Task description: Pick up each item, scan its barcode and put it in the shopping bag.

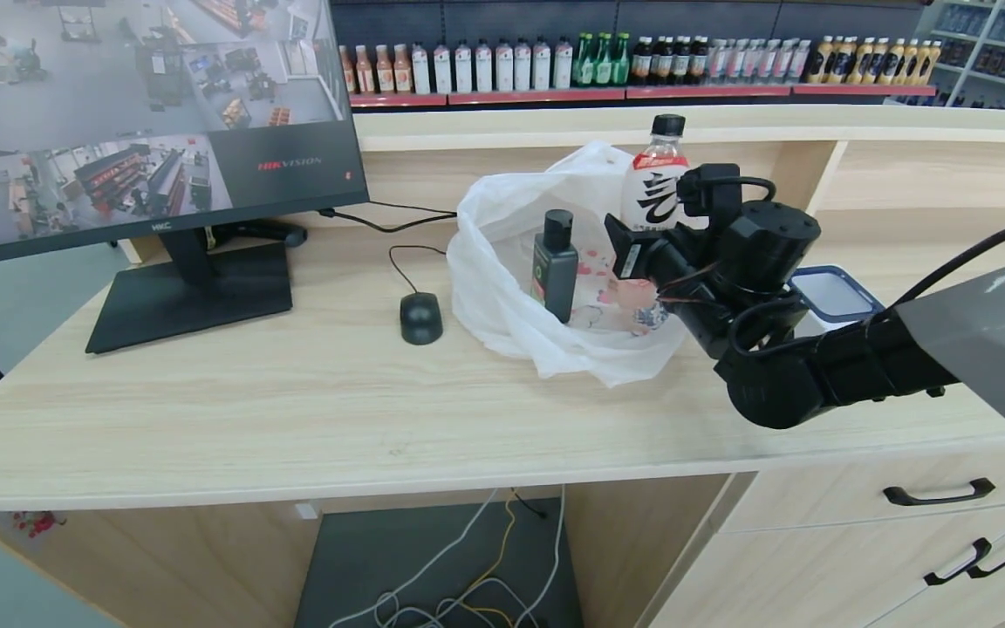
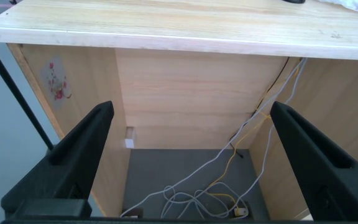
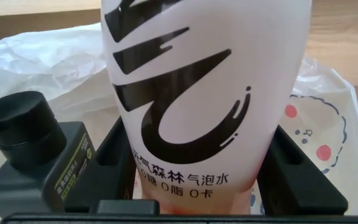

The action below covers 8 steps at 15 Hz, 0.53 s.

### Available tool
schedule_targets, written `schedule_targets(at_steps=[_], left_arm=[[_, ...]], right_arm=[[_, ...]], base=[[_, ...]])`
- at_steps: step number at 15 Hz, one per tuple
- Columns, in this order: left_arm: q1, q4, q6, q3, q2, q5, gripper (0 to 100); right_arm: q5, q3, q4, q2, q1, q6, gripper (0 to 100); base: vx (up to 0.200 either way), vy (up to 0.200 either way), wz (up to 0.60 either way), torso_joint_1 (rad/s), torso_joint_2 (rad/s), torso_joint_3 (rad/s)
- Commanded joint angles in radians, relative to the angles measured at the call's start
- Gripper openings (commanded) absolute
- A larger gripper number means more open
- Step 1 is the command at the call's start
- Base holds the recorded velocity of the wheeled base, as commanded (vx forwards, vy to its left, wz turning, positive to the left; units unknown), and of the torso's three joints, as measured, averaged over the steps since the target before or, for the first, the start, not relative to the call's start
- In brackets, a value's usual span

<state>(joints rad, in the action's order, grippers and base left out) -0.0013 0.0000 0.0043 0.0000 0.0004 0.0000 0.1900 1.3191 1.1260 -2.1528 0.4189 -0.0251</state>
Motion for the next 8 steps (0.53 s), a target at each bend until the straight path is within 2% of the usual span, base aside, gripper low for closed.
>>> schedule_targets(at_steps=[1, 8], left_arm=[[0.001, 0.000, 0.000, 0.000, 0.000, 0.000, 100], [0.001, 0.000, 0.000, 0.000, 0.000, 0.000, 100]], right_arm=[[0.002, -0.005, 0.005, -0.018, 0.000, -0.003, 0], [0.008, -0.066, 0.006, -0.021, 0.000, -0.007, 0]], base=[[0.000, 0.000, 0.00, 0.000, 0.00, 0.000], [0.000, 0.000, 0.00, 0.000, 0.00, 0.000]])
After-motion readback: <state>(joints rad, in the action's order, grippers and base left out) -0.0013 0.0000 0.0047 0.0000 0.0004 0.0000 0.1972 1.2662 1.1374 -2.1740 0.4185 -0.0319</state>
